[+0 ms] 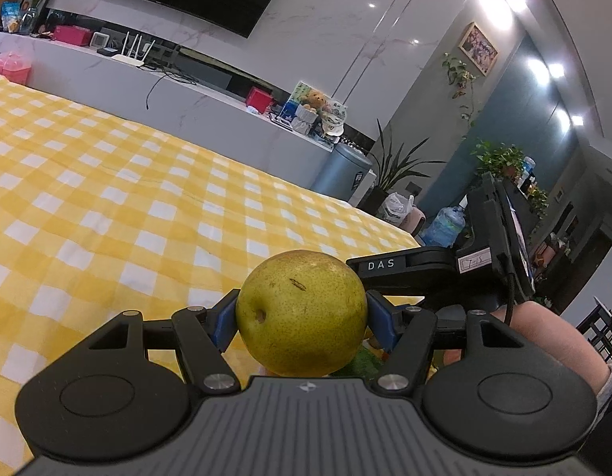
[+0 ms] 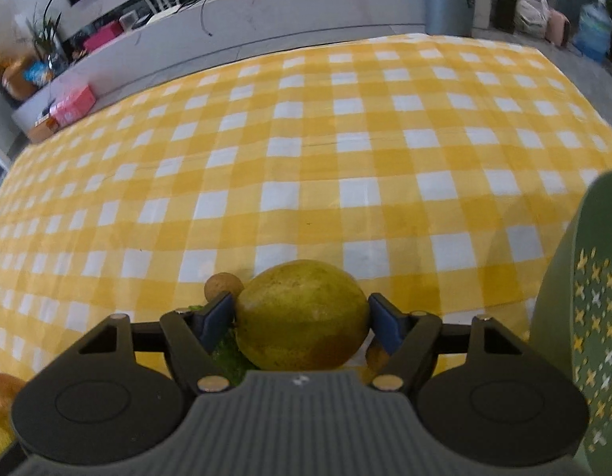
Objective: Organize fruits
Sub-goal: 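Grasp the yellow pear with the right gripper while the left gripper holds the green pear, then lower the green pear into the green colander and open the left gripper while the right carries its pear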
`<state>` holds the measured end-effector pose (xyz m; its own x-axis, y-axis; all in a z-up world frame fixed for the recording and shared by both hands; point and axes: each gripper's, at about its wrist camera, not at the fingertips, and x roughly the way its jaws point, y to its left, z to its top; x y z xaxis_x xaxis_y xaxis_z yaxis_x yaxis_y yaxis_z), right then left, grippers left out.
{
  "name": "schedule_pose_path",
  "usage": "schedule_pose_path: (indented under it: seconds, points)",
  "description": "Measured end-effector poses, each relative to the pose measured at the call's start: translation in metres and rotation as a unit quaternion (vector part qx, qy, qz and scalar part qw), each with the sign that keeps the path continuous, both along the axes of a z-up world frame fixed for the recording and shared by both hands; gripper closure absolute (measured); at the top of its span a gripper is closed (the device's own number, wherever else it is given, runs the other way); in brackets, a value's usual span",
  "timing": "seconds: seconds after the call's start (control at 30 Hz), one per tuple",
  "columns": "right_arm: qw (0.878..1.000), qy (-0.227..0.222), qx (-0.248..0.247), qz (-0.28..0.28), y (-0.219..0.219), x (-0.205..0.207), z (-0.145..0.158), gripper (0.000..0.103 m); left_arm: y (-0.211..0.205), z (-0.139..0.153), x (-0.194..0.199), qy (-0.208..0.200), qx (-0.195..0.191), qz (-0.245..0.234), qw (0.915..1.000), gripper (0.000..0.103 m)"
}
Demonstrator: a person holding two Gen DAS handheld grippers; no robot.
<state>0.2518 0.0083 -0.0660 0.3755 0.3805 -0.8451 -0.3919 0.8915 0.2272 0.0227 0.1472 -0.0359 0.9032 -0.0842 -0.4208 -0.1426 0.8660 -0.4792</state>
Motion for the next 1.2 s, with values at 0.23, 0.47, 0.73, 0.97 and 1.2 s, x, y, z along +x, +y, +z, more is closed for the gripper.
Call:
schedule_pose_path:
  seconds: [0.23,0.47,0.73,0.97,1.2]
  points:
    - [0.995,0.001,0.090,-0.032,-0.028,-0.012,0.016,0.033,-0.015,0.014,0.004,-0.011,-0.003,-0.010,0.9999,0.027]
    - [0.982,-0.064,0.158,-0.083,-0.081,-0.038,0.059,0.033,-0.050,0.036,0.021,-0.030,0.004,-0.038,0.9988,0.027]
    - [0.963,-0.124,0.160,-0.180,-0.162,-0.059,0.092,0.032,-0.104,0.048,0.063,-0.044,-0.007,-0.129,0.9906,0.027]
    - [0.937,-0.112,0.184,-0.274,-0.236,-0.066,0.080,0.032,-0.141,0.036,0.125,0.025,-0.031,-0.210,0.9768,0.027]
    - [0.895,-0.130,0.242,-0.352,-0.283,-0.073,0.072,0.033,-0.189,0.016,0.187,0.121,0.023,-0.263,0.9570,0.027]
